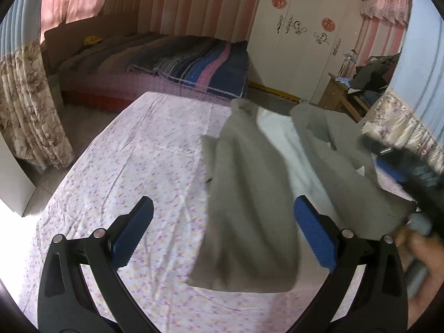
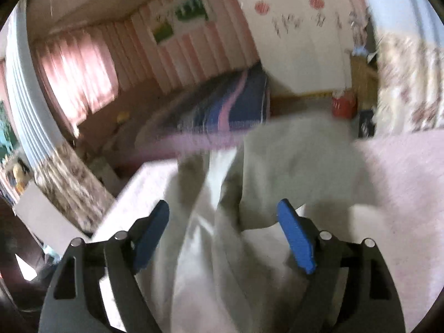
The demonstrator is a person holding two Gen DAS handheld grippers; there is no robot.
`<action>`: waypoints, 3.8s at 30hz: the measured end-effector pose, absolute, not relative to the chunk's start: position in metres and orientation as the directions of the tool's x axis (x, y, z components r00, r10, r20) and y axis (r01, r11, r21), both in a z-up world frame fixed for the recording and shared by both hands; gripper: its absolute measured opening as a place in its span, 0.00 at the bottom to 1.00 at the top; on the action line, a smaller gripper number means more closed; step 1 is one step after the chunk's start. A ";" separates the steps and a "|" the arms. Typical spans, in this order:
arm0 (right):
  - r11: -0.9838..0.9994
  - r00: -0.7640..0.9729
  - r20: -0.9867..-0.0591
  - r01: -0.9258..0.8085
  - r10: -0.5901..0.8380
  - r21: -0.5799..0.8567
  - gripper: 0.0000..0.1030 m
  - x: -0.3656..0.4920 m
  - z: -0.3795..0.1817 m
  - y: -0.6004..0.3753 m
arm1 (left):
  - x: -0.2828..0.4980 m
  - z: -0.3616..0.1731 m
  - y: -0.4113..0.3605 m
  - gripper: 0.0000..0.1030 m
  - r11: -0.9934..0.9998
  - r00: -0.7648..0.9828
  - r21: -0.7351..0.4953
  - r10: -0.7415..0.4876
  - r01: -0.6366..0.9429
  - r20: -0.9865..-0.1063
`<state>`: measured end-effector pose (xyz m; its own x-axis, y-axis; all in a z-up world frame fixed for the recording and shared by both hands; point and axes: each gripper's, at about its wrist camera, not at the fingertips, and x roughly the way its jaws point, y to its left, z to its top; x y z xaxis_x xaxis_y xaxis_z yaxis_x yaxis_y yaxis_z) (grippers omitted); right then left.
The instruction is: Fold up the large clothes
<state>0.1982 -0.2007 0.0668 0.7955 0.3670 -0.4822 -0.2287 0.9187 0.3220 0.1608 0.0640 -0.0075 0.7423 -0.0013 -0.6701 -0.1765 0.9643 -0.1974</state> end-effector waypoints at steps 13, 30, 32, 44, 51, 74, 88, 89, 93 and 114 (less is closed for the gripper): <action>0.977 0.887 -0.458 0.047 0.055 0.209 0.91 0.152 0.062 -0.397 | 0.167 0.025 -0.070 0.97 0.979 0.784 -0.203 -0.136 0.012 -0.605; 0.986 0.827 -0.553 -0.009 0.101 0.167 0.91 0.140 0.003 -0.361 | 0.198 -0.020 -0.122 0.23 0.992 0.788 -0.032 -0.114 0.119 -0.605; 0.988 0.830 -0.543 -0.060 0.128 0.143 0.91 0.140 0.010 -0.342 | 0.189 -0.012 -0.114 0.20 0.993 0.807 -0.012 -0.103 0.118 -0.581; 0.961 0.817 -0.514 -0.273 0.261 0.053 0.91 0.147 0.037 -0.232 | 0.176 0.012 0.008 0.20 0.998 0.823 0.026 0.063 -0.059 -0.565; 0.951 0.759 -0.608 -0.310 0.233 -0.023 0.92 0.159 -0.014 -0.182 | 0.180 -0.049 0.053 0.39 0.991 0.761 0.008 0.106 -0.131 -0.640; 0.953 0.825 -0.534 -0.283 0.185 -0.107 0.98 0.172 0.054 -0.172 | 0.168 0.026 0.073 0.91 0.983 0.825 0.001 0.155 -0.184 -0.544; 0.963 0.826 -0.546 -0.244 0.144 -0.115 0.98 0.243 0.043 -0.148 | 0.262 0.021 0.070 0.92 0.989 0.819 0.083 0.148 -0.123 -0.554; 0.964 0.815 -0.562 -0.241 0.138 -0.113 0.98 0.250 0.034 -0.146 | 0.266 0.015 0.072 0.92 0.988 0.812 0.086 0.154 -0.128 -0.563; 0.963 0.786 -0.604 -0.243 0.128 -0.113 0.98 0.267 0.002 -0.139 | 0.284 -0.024 0.072 0.92 0.985 0.765 0.095 0.172 -0.144 -0.621; 0.974 0.855 -0.511 -0.181 0.090 -0.132 0.98 0.351 0.032 -0.142 | 0.361 0.004 0.103 0.96 0.993 0.787 0.079 0.121 -0.092 -0.606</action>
